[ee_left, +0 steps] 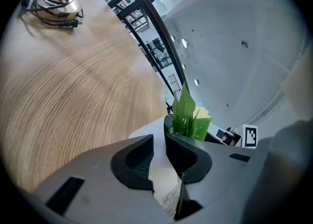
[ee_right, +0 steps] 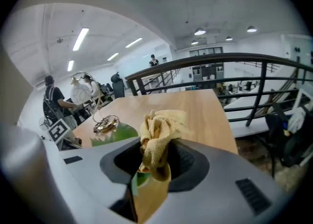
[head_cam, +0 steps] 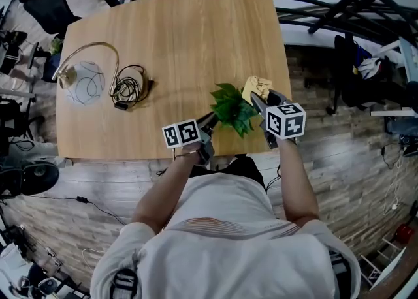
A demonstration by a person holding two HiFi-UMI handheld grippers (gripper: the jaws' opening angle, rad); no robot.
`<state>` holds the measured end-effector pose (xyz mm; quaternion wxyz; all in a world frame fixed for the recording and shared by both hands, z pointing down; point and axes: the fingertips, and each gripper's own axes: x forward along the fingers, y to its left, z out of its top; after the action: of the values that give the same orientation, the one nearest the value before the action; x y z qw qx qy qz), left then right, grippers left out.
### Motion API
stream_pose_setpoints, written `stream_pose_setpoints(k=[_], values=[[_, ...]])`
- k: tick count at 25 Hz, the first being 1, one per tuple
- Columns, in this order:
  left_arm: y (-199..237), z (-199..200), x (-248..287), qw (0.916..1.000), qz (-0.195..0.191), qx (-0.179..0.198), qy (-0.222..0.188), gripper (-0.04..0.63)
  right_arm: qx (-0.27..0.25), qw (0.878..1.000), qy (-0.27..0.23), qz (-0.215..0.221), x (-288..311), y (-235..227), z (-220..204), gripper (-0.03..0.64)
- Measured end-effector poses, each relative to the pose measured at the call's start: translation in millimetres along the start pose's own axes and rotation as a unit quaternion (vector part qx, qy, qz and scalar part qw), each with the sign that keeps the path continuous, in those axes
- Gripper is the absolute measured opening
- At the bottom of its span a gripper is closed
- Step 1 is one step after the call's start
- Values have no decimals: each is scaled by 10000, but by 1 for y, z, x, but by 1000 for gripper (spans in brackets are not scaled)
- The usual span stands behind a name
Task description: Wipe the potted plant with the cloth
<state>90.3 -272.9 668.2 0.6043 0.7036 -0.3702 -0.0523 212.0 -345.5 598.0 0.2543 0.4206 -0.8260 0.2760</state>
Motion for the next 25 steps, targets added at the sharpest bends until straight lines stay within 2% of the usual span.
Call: stream_pose_setpoints(k=[3,5,6,8,10,12,15,18,20,23,25], values=[[1,1,-1,10000,16,-38,-52,81,248,9986,-154,-447,-22,-35,1,186],[1,1,-1,10000,8,-46,-47,80,357,9980,-357,-392,-36,-37,9,186],[1,1,-1,10000,8,-48,-43,81,369,9981,-439,-214,-42,-29,13,186],[2,1,0,10000,14,-51,-48,81,394,9975,-421,415,-47,0,15,185],[2,1,0,10000,17,-50,-58,80,417,9934,-106,1064,-46,31,1,186],[3,1,-1,10000,32,-26,-71,80,408,9907,342,1249,-39,43,-25,186],[1,0,-1,9999,73,31,-83,80,486,9947,636,649,-35,21,-54,186],[1,0,-1,9999,85,2,-108,80,512,9971,555,-117,-44,-13,-60,186],[2,0,-2,9999,83,-19,-109,80,408,9973,402,-460,-55,-24,-54,186],[2,0,-1,9999,84,-22,-94,80,315,9983,-278,-411,-77,-7,-24,186],[1,0,-1,9999,94,-25,-107,80,309,9976,-613,91,-86,23,-4,186]])
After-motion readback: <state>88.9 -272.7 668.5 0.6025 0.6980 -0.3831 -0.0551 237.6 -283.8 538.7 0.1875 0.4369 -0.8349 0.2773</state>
